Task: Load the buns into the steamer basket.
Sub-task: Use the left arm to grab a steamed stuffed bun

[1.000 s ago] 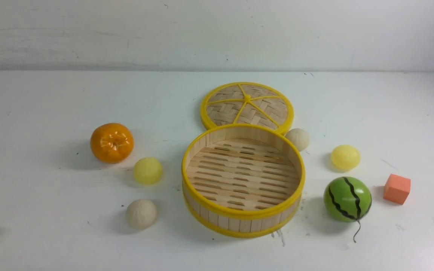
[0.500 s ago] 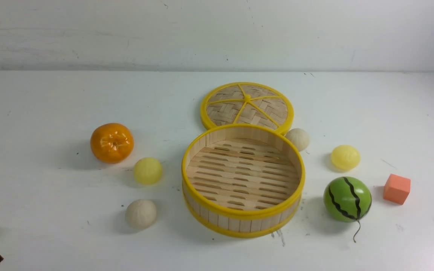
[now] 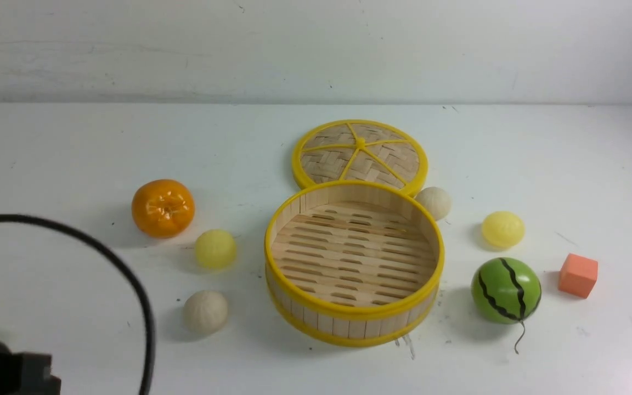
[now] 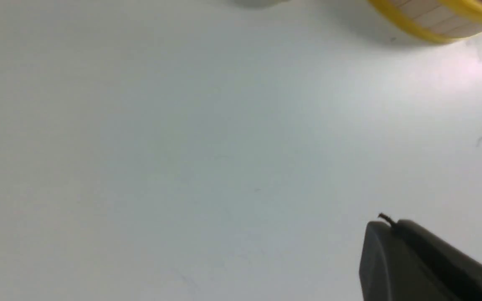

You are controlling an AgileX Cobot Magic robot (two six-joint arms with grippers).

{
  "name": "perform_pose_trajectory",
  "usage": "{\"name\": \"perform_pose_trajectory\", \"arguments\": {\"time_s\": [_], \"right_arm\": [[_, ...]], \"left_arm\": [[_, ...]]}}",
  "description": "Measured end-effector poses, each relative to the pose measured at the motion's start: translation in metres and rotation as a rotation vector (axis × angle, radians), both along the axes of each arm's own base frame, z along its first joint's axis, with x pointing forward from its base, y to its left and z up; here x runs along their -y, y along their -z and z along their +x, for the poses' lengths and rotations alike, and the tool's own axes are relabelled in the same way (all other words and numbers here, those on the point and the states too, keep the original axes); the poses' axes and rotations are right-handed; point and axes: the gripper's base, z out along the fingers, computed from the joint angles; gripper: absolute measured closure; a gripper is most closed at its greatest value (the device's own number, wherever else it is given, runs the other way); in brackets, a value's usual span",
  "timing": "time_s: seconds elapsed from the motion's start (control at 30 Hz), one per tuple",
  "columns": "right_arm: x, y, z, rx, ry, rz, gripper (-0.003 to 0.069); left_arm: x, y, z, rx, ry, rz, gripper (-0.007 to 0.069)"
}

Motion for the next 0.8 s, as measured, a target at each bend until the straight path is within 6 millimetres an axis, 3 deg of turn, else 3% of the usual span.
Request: {"name": "perform_pose_trajectory", "arguments": {"time_s": [0.13, 0.23, 0.3, 0.37, 0.53, 0.8], "right_arm": [[0.0, 0.0, 0.0, 0.0, 0.0, 0.0, 0.042], [0.0, 0.0, 0.0, 0.0, 0.0, 0.0, 0.042], [0.0, 0.0, 0.0, 0.0, 0.0, 0.0, 0.042], [0.0, 0.0, 0.0, 0.0, 0.0, 0.0, 0.042], [0.0, 0.0, 0.0, 0.0, 0.0, 0.0, 0.042], [0.0, 0.0, 0.0, 0.0, 0.0, 0.0, 0.042]], "left_arm": [[0.017, 0.02, 0.047, -0.104, 0.076, 0.032, 0.0638], [0.038, 0.025, 0.058, -0.114, 0.167, 0.043, 0.0638], [0.067, 0.026, 0.064, -0.108, 0.272, 0.072, 0.0638], [0.077, 0.025, 0.069, -0.103, 0.297, 0.103, 0.0638], [0.081, 0.034, 0.092, -0.081, 0.27, 0.198, 0.0638], [0.103, 0.063, 0.149, -0.081, 0.278, 0.272, 0.0603]]}}
